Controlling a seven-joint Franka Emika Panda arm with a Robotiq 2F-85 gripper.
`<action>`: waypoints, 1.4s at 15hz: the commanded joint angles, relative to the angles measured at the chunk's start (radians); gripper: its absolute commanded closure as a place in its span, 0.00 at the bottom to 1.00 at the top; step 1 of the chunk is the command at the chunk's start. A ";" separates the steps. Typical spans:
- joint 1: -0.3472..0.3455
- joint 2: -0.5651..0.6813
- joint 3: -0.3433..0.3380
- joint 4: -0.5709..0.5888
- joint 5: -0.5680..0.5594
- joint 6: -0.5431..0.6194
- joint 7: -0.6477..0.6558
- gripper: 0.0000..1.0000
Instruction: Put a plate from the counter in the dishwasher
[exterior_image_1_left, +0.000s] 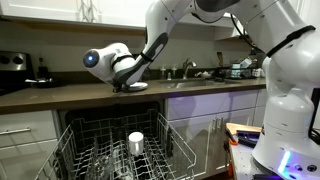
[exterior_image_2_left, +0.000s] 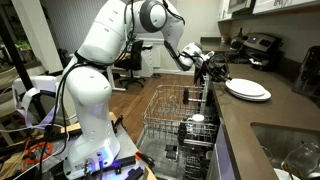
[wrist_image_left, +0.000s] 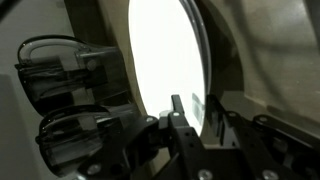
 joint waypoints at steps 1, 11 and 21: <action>-0.010 0.007 0.000 0.003 -0.031 0.012 0.022 0.68; -0.016 0.015 -0.002 0.002 -0.080 0.046 0.043 0.96; 0.027 0.025 -0.003 0.011 -0.106 -0.096 0.039 0.94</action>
